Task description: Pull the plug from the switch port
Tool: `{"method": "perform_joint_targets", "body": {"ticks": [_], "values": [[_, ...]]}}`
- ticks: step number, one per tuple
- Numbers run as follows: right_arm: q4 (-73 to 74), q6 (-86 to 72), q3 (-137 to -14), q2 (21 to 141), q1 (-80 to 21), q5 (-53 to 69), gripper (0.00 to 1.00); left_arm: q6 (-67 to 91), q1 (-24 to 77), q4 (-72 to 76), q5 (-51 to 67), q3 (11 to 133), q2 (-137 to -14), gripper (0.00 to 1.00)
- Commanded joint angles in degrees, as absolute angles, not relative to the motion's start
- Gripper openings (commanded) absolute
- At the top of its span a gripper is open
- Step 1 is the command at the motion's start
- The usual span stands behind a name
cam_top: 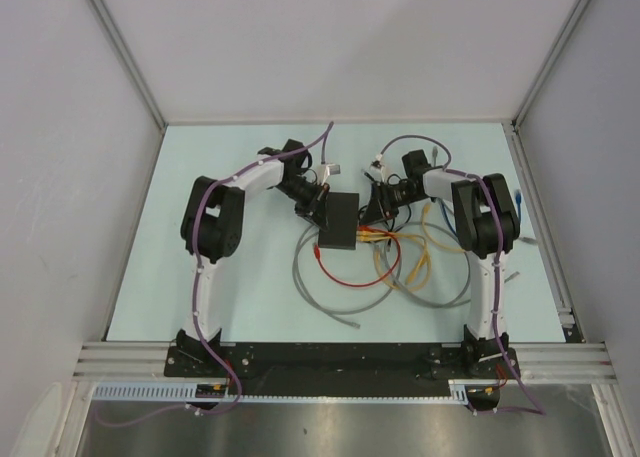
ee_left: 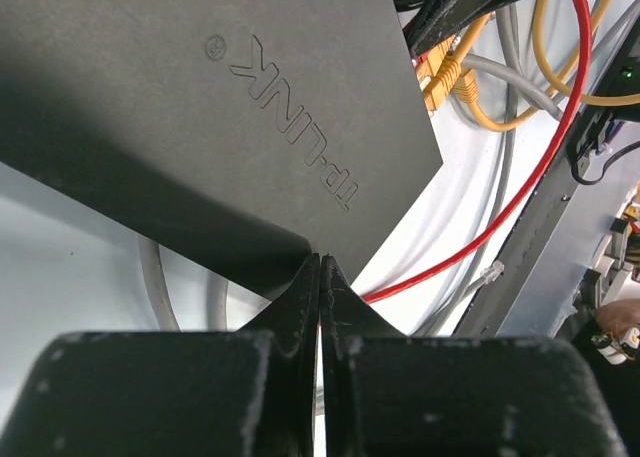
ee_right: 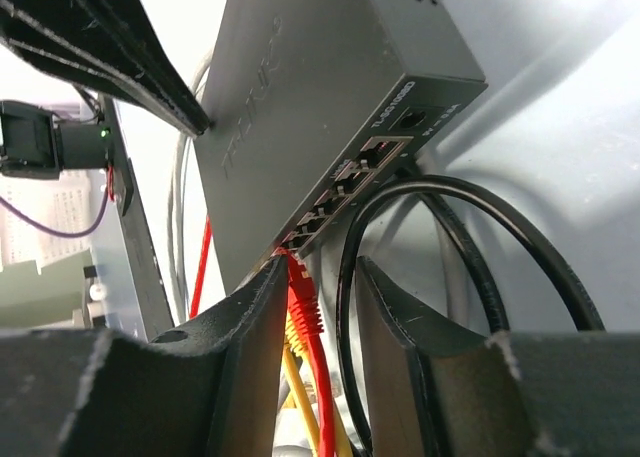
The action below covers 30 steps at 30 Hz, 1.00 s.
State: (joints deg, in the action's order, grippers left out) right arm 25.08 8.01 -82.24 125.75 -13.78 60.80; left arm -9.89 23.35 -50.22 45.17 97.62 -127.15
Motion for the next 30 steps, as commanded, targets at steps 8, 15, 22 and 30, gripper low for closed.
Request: {"method": "perform_joint_targets", "body": {"ticks": [8, 15, 22, 30], "values": [[30.41, 14.33, -84.99, 126.82, -14.06, 68.47, 0.41, -10.28, 23.82, -49.13, 41.22, 98.88, -129.11, 0.0], [31.99, 15.47, -86.22, 127.71, -15.03, 67.77, 0.42, -10.28, 23.82, -49.04, 40.96, 98.7, -129.11, 0.0], [29.71, 12.66, -86.22, 128.41, -15.29, 64.52, 0.41, -10.2, 23.91, -49.04, 40.52, 98.61, -129.11, 0.0], [29.35, 12.04, -87.01, 129.2, -15.73, 62.14, 0.36, -10.37, 24.17, -49.04, 39.99, 98.61, -128.94, 0.0]]}}
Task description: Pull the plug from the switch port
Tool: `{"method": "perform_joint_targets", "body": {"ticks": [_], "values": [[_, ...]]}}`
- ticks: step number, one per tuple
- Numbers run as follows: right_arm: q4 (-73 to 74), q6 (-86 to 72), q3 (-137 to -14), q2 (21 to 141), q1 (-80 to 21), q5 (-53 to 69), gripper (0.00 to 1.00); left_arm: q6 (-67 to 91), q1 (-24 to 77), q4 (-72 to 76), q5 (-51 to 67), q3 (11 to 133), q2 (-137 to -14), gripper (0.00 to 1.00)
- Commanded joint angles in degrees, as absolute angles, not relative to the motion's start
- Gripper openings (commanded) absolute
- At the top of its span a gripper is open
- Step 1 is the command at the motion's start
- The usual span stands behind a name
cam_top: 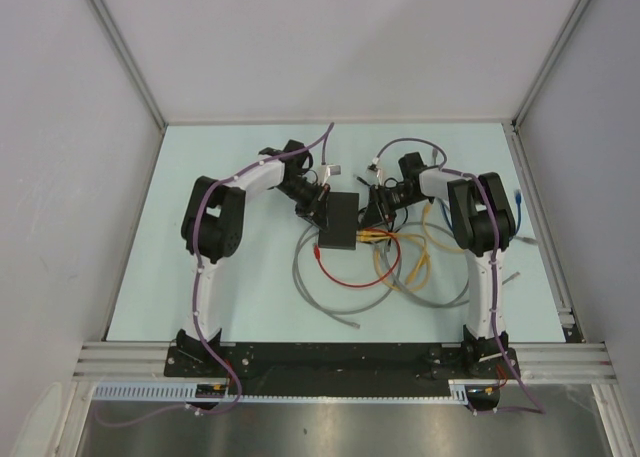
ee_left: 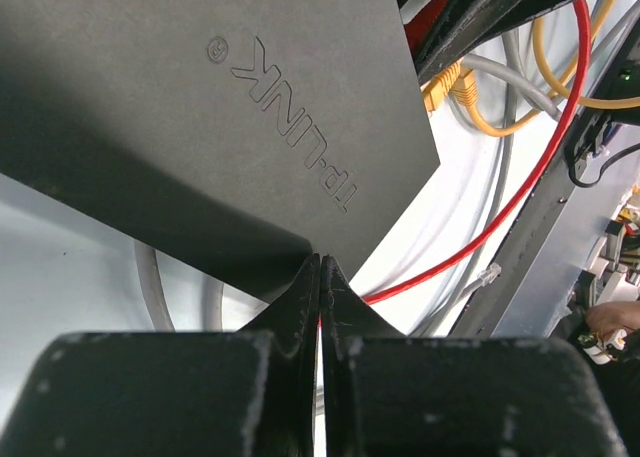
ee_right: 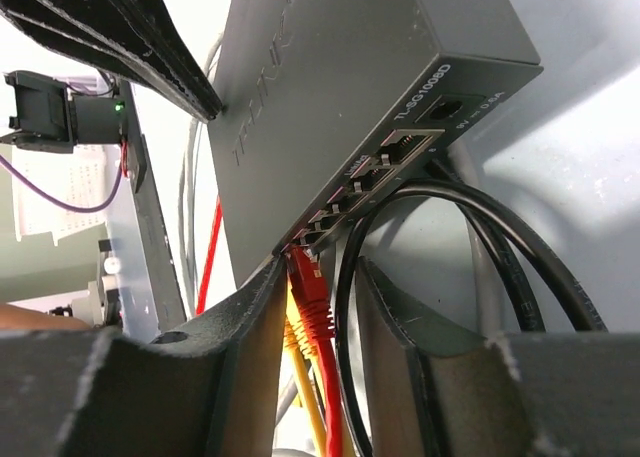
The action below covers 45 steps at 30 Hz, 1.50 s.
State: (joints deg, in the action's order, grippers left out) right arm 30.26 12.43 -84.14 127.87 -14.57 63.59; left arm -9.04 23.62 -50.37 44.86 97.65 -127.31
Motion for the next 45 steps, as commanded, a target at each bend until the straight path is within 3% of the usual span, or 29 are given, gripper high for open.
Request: {"method": "perform_joint_targets", "body": {"ticks": [1, 2, 11, 45], "values": [[30.31, 12.56, -87.71, 129.63, -15.82, 62.31, 0.34, -10.37, 24.17, -49.04, 39.99, 98.61, -128.94, 0.0], [31.8, 13.0, -88.24, 130.16, -15.82, 62.4, 0.3, -10.37, 24.17, -49.04, 39.99, 98.61, -128.94, 0.0], [32.25, 13.71, -88.24, 129.81, -16.87, 57.75, 0.25, -10.28, 24.26, -48.78, 39.9, 98.79, -129.37, 0.0], [48.68, 27.77, -91.05, 128.85, -14.94, 54.67, 0.21, -9.49, 26.02, -47.19, 35.77, 99.67, -130.25, 0.0]]}}
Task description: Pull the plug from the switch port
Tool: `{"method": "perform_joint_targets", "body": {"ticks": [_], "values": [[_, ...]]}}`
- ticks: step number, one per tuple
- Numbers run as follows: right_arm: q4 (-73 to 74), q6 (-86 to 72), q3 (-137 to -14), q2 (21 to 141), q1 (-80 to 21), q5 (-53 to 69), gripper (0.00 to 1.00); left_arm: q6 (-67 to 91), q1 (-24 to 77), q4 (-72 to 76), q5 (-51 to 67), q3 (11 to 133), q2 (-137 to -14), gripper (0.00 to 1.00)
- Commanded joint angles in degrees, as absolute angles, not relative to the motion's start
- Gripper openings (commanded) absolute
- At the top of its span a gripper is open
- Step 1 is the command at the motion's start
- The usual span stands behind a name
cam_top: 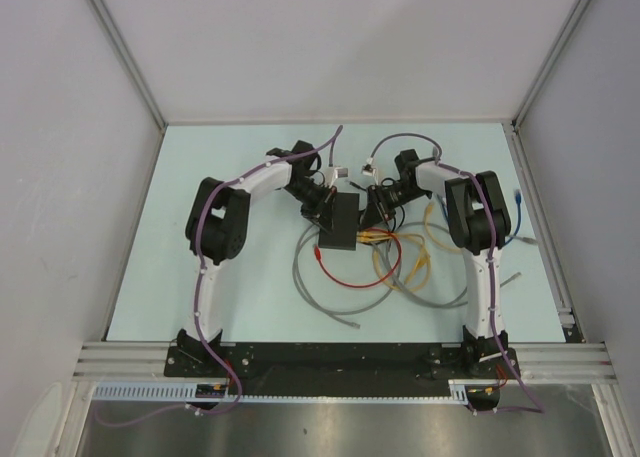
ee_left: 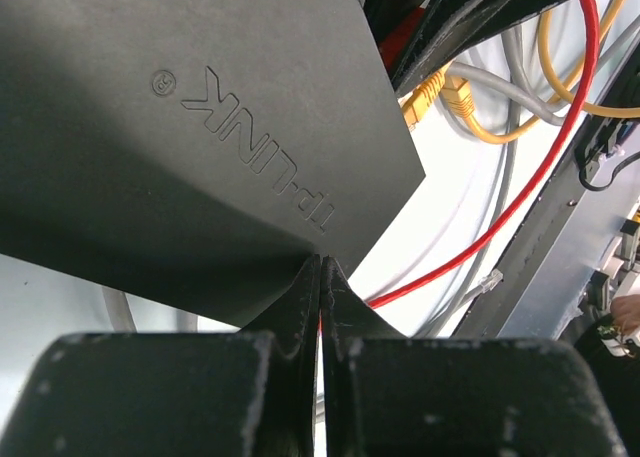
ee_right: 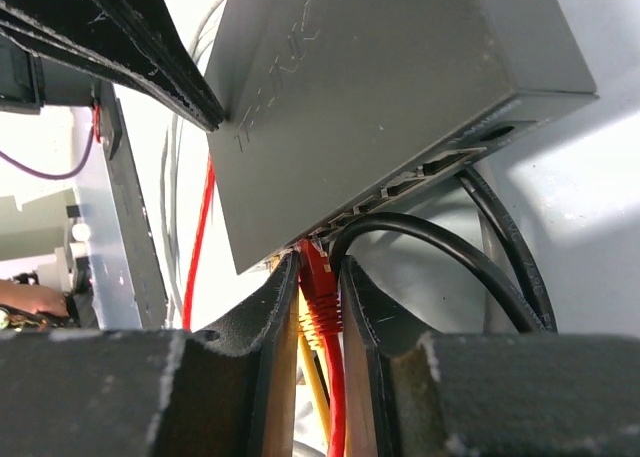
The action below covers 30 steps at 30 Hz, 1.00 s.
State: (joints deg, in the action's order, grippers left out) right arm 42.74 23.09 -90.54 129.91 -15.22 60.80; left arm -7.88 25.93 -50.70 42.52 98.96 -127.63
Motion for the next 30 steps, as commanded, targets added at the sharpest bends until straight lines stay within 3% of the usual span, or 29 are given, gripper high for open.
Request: {"method": "perform_joint_targets", "body": {"ticks": [1, 14, 23, 30], "values": [[48.87, 28.03, -91.23, 128.41, -14.85, 54.75, 0.21, -9.84, 26.02, -47.2, 35.51, 99.58, -130.25, 0.0], [59.41, 36.47, -96.33, 126.65, -12.31, 57.74, 0.19, -11.25, 25.93, -47.64, 35.07, 100.72, -129.9, 0.0], [60.91, 37.18, -97.12, 124.02, -11.78, 61.52, 0.21, -11.69, 26.02, -47.81, 34.98, 100.63, -129.64, 0.0], [57.84, 35.07, -96.94, 126.56, -13.88, 56.78, 0.2, -11.69, 26.54, -47.9, 34.98, 100.81, -129.82, 0.0]]}}
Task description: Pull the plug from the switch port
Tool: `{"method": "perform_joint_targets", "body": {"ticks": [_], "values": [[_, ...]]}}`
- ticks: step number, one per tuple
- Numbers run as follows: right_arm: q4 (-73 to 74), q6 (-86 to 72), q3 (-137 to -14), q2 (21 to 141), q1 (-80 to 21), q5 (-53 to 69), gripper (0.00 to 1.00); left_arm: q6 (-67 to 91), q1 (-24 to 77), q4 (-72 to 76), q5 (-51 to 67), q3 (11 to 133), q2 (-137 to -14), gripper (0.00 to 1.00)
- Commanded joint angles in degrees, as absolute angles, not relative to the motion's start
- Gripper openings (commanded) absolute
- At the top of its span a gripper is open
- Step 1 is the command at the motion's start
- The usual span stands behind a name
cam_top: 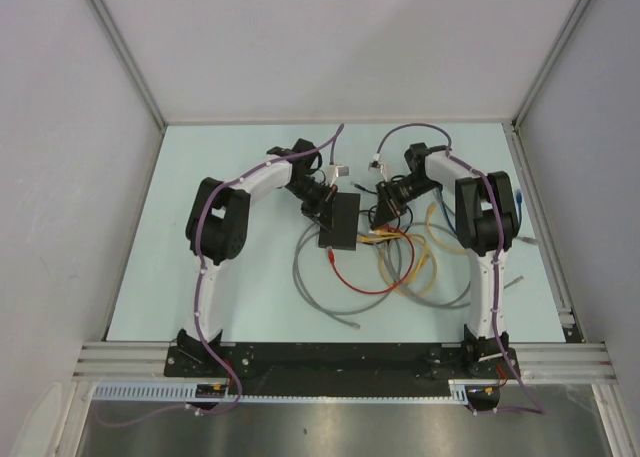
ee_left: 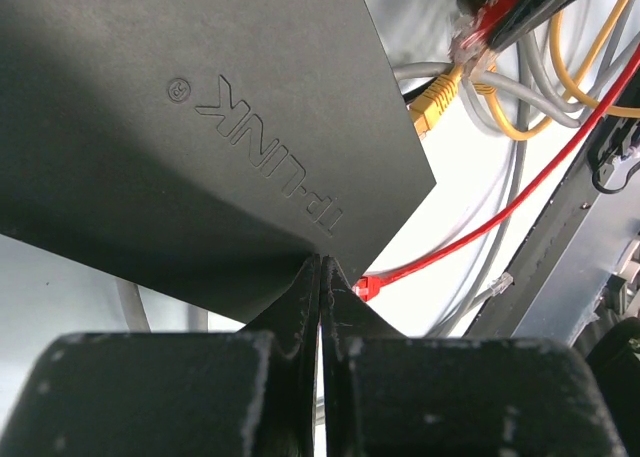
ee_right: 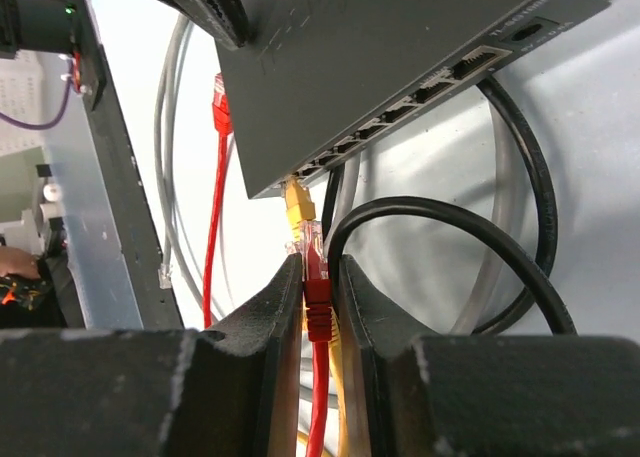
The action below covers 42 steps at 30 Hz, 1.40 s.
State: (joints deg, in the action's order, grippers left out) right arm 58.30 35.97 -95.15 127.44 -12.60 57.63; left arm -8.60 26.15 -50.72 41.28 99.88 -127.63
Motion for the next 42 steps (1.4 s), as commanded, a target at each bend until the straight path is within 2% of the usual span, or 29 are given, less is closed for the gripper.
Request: {"method": "perform_joint_targets", "body": {"ticks": [1, 4, 7, 8, 11, 13, 22, 30, 36, 38, 42], "values": [[57.4, 34.63, -97.12, 127.26, -13.97, 56.78, 0.2, -11.69, 26.54, -47.99, 34.98, 100.72, -129.64, 0.0], [56.34, 33.84, -98.0, 127.62, -14.41, 56.16, 0.21, -11.87, 26.54, -48.34, 34.63, 100.55, -129.38, 0.0], [56.42, 33.66, -98.44, 127.27, -14.06, 55.02, 0.3, -12.22, 26.46, -48.6, 34.45, 100.55, -129.02, 0.0], [56.34, 33.49, -98.44, 126.83, -13.63, 54.06, 0.4, -12.3, 26.46, -48.6, 34.45, 100.55, -129.02, 0.0], [57.21, 33.31, -98.09, 125.86, -12.66, 53.35, 0.51, -12.3, 26.54, -48.6, 34.37, 100.55, -128.85, 0.0], [59.31, 34.19, -98.87, 125.77, -11.61, 53.44, 0.52, -12.39, 26.46, -48.6, 34.28, 100.72, -128.94, 0.0], [62.83, 40.06, -96.77, 122.88, -10.02, 48.26, 0.52, -12.3, 26.63, -48.6, 34.45, 100.55, -128.85, 0.0], [59.15, 42.1, -88.86, 118.56, -10.9, 39.73, 0.52, -11.87, 26.72, -48.25, 34.98, 100.81, -129.29, 0.0], [56.78, 41.14, -86.67, 118.04, -12.74, 36.3, 0.42, -11.78, 26.81, -48.16, 35.33, 100.9, -129.38, 0.0], [55.99, 40.61, -86.31, 117.43, -12.83, 35.95, 0.32, -11.69, 26.81, -48.16, 35.33, 100.81, -129.46, 0.0], [55.63, 39.46, -86.04, 113.83, -11.96, 35.77, 0.27, -11.34, 26.81, -47.99, 36.12, 100.72, -129.46, 0.0]]}}
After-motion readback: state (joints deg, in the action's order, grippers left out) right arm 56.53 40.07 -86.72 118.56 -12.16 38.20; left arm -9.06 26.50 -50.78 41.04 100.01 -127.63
